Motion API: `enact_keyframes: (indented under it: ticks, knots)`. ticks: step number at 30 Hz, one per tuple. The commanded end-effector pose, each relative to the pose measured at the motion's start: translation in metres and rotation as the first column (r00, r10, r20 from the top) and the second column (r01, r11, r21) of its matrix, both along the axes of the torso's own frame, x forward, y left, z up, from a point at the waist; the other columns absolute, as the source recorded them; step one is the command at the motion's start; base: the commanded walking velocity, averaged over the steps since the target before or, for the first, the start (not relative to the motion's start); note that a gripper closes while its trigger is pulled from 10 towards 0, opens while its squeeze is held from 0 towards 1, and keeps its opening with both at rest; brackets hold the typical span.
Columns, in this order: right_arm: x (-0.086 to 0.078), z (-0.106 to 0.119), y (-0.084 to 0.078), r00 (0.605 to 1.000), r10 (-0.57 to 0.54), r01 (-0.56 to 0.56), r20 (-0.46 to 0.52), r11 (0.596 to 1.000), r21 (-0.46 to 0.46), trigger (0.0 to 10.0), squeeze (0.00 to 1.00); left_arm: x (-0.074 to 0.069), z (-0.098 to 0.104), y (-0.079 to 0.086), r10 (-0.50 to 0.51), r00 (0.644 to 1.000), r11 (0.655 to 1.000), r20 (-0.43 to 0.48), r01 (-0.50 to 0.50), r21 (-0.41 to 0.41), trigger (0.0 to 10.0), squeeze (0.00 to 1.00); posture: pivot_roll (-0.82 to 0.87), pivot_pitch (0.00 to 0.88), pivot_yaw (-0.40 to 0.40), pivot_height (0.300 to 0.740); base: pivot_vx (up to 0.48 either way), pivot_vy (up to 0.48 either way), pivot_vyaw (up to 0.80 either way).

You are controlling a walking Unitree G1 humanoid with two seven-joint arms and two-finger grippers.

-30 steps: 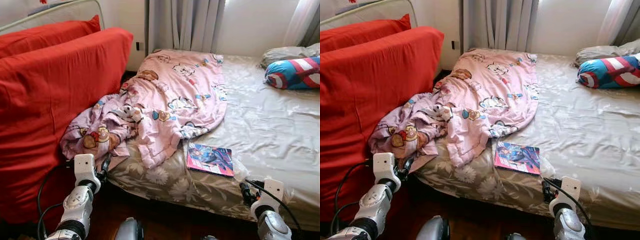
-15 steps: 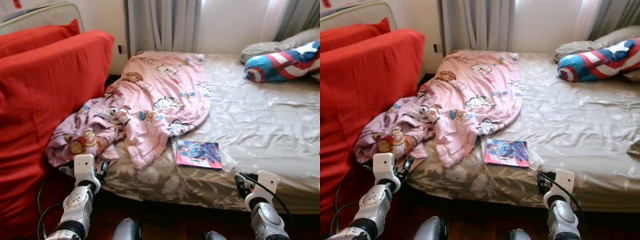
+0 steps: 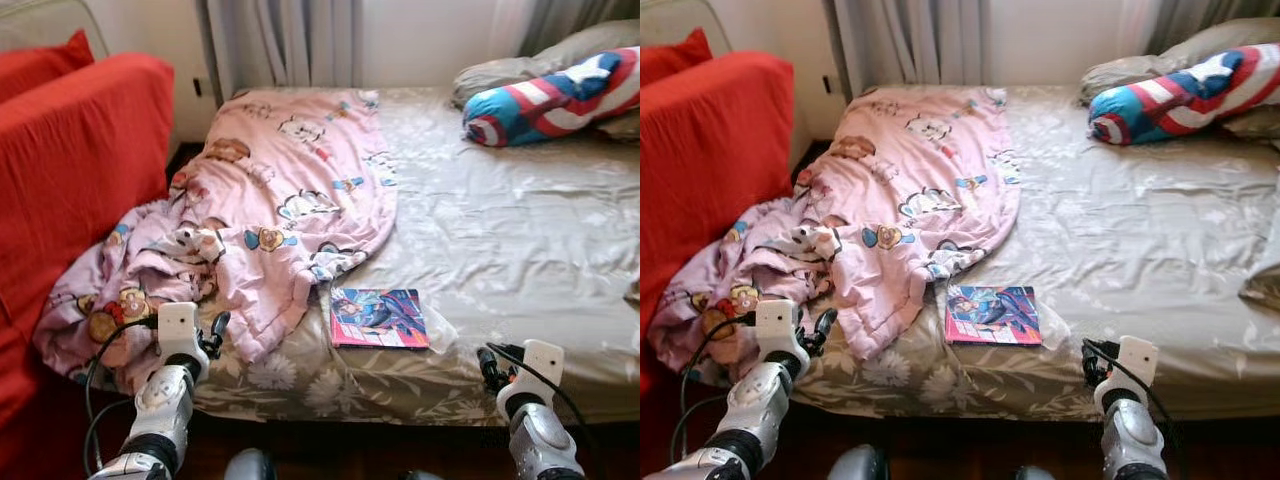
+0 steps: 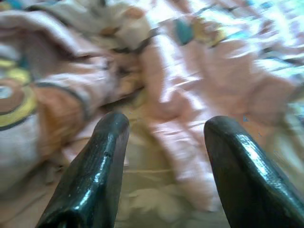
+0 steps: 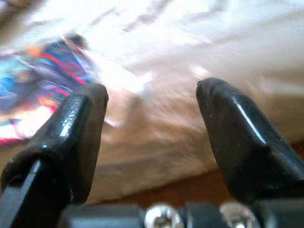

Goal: Clean up the room

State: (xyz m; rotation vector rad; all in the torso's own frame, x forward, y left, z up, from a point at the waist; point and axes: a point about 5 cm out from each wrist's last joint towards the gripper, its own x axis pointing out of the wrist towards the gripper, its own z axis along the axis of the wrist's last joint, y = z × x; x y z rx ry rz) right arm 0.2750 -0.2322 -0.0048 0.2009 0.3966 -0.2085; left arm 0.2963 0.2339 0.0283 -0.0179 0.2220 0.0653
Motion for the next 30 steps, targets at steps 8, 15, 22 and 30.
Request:
enact_keyframes:
  ticks: [8, 15, 22, 30]
  knots:
    - [-0.005, -0.003, -0.004, 1.0, 0.013, -0.013, -0.014, 1.0, -0.013, 10.0, 0.0, 0.004, 0.001, -0.012, -0.034, 0.999, 0.999, 0.014, 0.034, -0.008, 10.0, 0.0, 0.01, 0.0, 0.004, 0.615, 0.272, 0.0, 0.0]
    - [0.004, -0.001, 0.015, 0.995, 0.099, -0.099, -0.018, 0.995, 0.0, 10.0, 0.0, 0.0, -0.001, -0.015, -0.044, 0.999, 0.999, 0.027, 0.044, -0.01, 10.0, 0.0, 0.02, 0.008, 0.003, 0.615, 0.073, 0.0, 0.0]
    - [0.02, 0.01, 0.031, 0.984, 0.179, -0.178, 0.006, 0.984, -0.026, 10.0, 0.0, -0.003, -0.001, -0.015, -0.035, 0.999, 0.999, 0.04, 0.035, -0.012, 10.0, 0.0, 0.04, 0.079, 0.006, 0.615, 0.0, 0.0, 0.0]
    - [0.033, 0.019, 0.052, 0.97, 0.239, -0.239, 0.034, 0.971, -0.008, 10.0, 0.0, -0.011, -0.001, -0.009, -0.027, 0.998, 1.0, 0.064, 0.027, -0.002, 10.0, 0.0, 0.08, 0.178, 0.001, 0.615, 0.0, 0.0, 0.0]
